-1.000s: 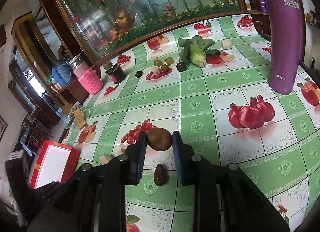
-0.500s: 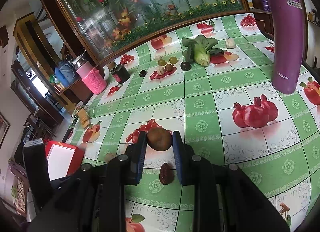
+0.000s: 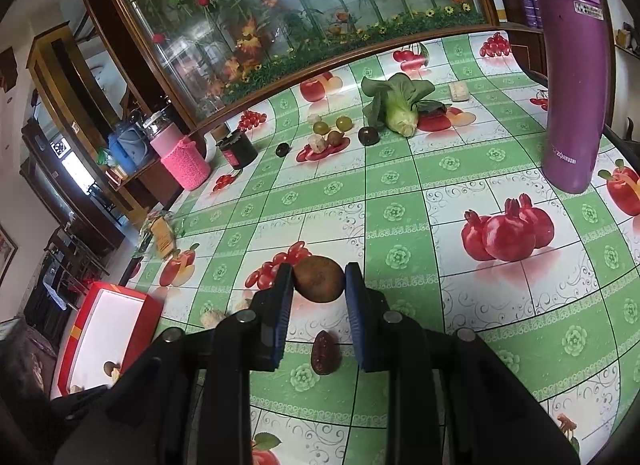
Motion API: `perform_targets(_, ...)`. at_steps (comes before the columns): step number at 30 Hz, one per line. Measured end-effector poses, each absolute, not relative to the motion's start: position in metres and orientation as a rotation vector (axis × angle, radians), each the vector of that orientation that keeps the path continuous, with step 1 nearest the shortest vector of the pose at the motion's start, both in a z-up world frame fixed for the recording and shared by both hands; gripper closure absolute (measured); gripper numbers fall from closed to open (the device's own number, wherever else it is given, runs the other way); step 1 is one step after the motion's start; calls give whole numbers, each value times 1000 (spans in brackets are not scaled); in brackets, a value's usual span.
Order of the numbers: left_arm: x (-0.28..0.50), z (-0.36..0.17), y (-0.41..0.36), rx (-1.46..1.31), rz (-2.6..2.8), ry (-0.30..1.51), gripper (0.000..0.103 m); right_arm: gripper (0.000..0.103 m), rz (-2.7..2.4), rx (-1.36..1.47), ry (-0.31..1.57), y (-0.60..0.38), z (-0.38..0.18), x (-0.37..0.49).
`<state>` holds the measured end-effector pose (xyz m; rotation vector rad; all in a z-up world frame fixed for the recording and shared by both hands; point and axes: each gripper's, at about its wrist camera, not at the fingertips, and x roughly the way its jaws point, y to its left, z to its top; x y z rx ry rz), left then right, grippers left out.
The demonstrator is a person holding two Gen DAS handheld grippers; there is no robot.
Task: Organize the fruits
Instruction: 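Carry the red date and kiwi over the tray with both grippers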
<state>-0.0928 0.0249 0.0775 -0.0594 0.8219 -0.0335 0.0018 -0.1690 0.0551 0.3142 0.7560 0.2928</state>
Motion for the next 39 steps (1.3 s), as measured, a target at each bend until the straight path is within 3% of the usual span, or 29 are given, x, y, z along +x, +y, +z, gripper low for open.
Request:
perform_targets(13, -171, 98, 176, -147, 349, 701, 81, 75, 351, 339, 709, -121, 58, -25)
perform_targets(26, -177, 66, 222, -139, 463, 720, 80, 75, 777, 175, 797, 76, 52, -110)
perform_targets(39, -171, 49, 237, -125, 494, 750, 80, 75, 832, 86, 843, 113, 37, -118)
